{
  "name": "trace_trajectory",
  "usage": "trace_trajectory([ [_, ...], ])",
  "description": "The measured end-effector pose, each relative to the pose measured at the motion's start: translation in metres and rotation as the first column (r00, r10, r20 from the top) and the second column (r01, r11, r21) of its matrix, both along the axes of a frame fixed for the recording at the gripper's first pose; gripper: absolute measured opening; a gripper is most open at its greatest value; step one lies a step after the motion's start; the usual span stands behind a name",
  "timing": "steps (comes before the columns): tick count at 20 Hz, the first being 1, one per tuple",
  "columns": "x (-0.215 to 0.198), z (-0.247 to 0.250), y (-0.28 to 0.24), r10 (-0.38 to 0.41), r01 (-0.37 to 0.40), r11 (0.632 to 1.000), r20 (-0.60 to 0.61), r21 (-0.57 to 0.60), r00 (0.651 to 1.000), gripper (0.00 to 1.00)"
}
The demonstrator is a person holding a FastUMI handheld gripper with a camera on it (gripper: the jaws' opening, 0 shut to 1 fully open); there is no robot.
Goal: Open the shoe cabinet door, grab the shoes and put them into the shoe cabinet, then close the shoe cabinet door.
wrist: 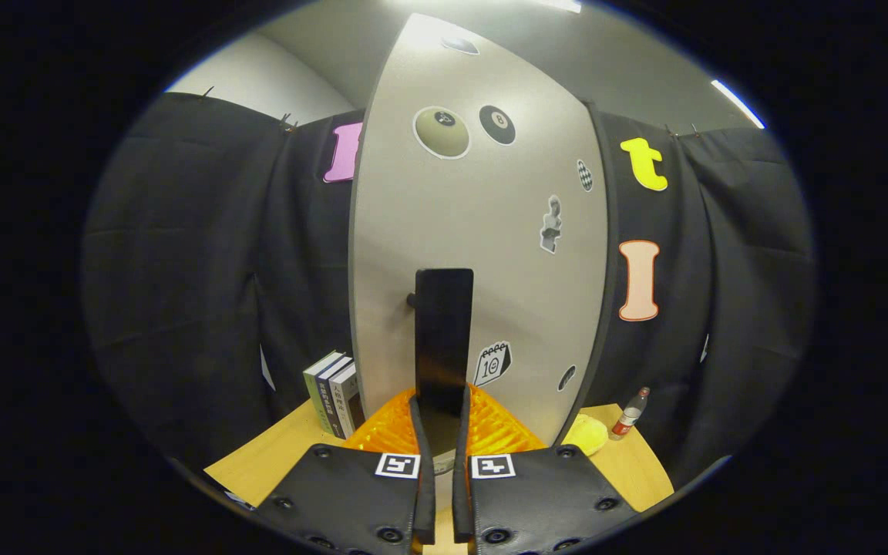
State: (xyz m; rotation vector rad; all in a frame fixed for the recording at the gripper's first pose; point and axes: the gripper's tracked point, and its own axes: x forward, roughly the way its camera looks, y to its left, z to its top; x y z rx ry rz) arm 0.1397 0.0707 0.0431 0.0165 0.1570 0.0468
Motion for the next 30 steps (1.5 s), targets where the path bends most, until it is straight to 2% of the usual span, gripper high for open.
trace_trajectory([
  [7,-0.025,-0.001,-0.042,-0.083,0.083,0.997,-0.004,0.002,0.997,0.09],
  [13,-0.025,-0.001,-0.057,-0.121,0.121,0.993,0.009,-0.001,0.993,0.08],
  [18,-0.025,0.001,-0.071,-0.206,0.205,0.978,0.025,0.034,0.978,0.08],
  [20,-0.026,0.001,-0.069,-0.183,0.182,0.982,0.022,0.05,0.983,0.02],
  [23,-0.023,0.005,-0.067,-0.143,0.141,0.989,0.048,0.054,0.989,0.02],
  [27,-0.019,0.01,-0.069,-0.123,0.118,0.992,0.101,0.052,0.987,0.05],
  [30,-0.023,0.006,-0.066,-0.137,0.131,0.989,0.081,0.073,0.987,0.11],
])
